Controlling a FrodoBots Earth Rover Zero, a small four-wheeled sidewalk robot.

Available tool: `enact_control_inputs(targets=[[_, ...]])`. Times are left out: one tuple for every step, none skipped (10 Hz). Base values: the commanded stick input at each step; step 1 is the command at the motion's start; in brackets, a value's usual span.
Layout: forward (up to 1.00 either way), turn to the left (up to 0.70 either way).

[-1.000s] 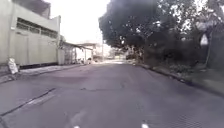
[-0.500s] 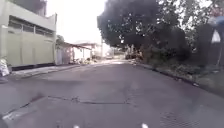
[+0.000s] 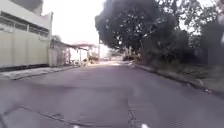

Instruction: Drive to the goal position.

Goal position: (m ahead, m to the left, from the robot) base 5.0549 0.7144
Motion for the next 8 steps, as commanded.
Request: enact_control_inputs(targets=[[1.0,0.0],[1.0,0.0],[1.0,0.0],[1.0,0.0],[1.0,0.0],[1.0,0.0],[1.0,0.0],[1.0,0.0]])
